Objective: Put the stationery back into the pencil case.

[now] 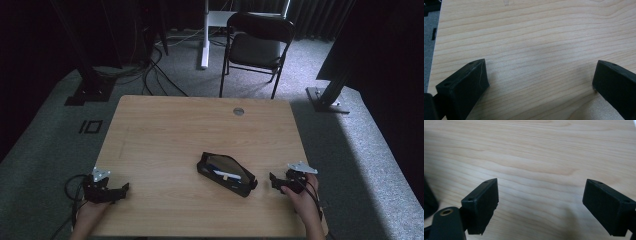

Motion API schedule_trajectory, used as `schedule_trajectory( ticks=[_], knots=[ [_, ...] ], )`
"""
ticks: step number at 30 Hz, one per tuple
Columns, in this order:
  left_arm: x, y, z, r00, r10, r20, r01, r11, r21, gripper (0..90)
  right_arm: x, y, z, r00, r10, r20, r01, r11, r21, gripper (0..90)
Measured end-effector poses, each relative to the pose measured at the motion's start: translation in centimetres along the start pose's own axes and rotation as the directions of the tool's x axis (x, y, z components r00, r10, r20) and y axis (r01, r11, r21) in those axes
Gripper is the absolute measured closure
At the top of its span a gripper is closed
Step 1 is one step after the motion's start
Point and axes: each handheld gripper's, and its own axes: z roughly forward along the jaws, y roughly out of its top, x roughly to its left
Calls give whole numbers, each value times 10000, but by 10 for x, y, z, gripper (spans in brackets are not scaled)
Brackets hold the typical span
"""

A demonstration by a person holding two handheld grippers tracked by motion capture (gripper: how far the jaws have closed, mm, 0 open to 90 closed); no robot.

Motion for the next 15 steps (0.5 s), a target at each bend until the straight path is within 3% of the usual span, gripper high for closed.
schedule_trajectory(
  ticks=[4,15],
  knots=[
    [0,0,0,10000,1,0,-1,10000,0,3,-2,-5,-6,9985,144,520,-139,9998,-105,125],
    [0,0,0,10000,2,0,-2,10000,1,3,-2,-16,-14,9953,245,934,-247,9997,11,120]
  ],
)
